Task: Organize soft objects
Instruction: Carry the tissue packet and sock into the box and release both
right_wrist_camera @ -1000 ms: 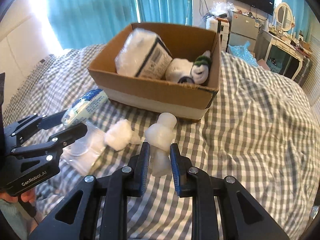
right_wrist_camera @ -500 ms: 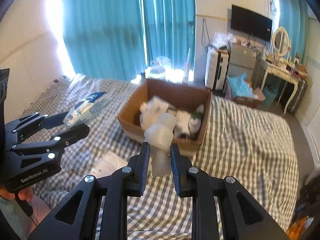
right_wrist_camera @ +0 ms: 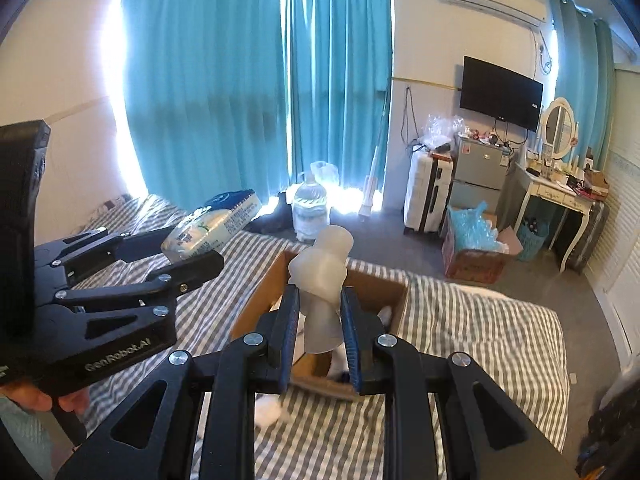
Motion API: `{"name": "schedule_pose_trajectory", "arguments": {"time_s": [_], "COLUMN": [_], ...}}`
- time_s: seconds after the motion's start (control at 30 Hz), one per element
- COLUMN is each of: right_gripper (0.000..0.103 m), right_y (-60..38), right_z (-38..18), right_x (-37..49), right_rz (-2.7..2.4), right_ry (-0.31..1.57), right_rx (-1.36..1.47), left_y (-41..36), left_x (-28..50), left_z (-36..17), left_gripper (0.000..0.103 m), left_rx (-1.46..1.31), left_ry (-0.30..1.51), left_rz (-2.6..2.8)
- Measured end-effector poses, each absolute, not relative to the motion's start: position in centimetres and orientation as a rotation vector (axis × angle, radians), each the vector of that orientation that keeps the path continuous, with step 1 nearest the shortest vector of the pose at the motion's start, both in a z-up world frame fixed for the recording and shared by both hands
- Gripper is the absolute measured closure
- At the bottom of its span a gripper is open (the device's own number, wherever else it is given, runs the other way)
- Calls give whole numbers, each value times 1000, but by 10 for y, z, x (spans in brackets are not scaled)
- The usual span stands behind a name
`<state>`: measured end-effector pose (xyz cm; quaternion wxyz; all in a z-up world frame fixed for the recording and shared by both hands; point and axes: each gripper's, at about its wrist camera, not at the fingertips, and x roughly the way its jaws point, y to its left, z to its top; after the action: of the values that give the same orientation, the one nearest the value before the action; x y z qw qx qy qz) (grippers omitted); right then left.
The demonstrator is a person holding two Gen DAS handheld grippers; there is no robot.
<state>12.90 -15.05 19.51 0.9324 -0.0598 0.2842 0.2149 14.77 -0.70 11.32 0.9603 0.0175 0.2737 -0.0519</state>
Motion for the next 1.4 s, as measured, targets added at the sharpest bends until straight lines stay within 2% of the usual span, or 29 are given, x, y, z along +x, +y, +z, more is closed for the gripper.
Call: {"name": "schedule_pose_trajectory", "arguments": {"time_s": [0.17,0.33,0.6,0.8,0.97,1.03,1.07,1.13,1.17,1.33,1.4], "right_gripper": [82,82,82,82,77,77,75,62,51,46,33], "right_y": [-151,-146,-143,-150,-149,-151,-153,-156,-158,-171,-175], "right_z": [190,168,89,49,43,46,50,60,67,115,141], "right_x": [176,225,285,313,315,312,311,305,302,276,259], "right_rz": [427,420,436,427,391,384,377,364,357,329,314], "right_ry": [594,631,764,836,818,815,808,793,781,714,683], "right_rx": [-121,-114,-60,-7,-25,-21,-17,-13,-11,-1,-8], "left_y": [-9,-8,-19,-26,-30,-31,-32,-29,-28,-19,-18], "left_x": [186,218,258,277,282,282,279,275,272,247,227], "left_z": [105,73,4,-9,-6,-2,2,10,14,50,74], "left_gripper": [56,56,55,55,48,37,34,32,32,31,31], "left_rx": [53,38,62,51,27,33,46,58,62,60,67], "left_ry": [563,620,732,759,730,711,699,675,663,618,589], "left_rz": [-105,-110,-157,-151,-150,-137,-120,-103,-97,-81,-76]}}
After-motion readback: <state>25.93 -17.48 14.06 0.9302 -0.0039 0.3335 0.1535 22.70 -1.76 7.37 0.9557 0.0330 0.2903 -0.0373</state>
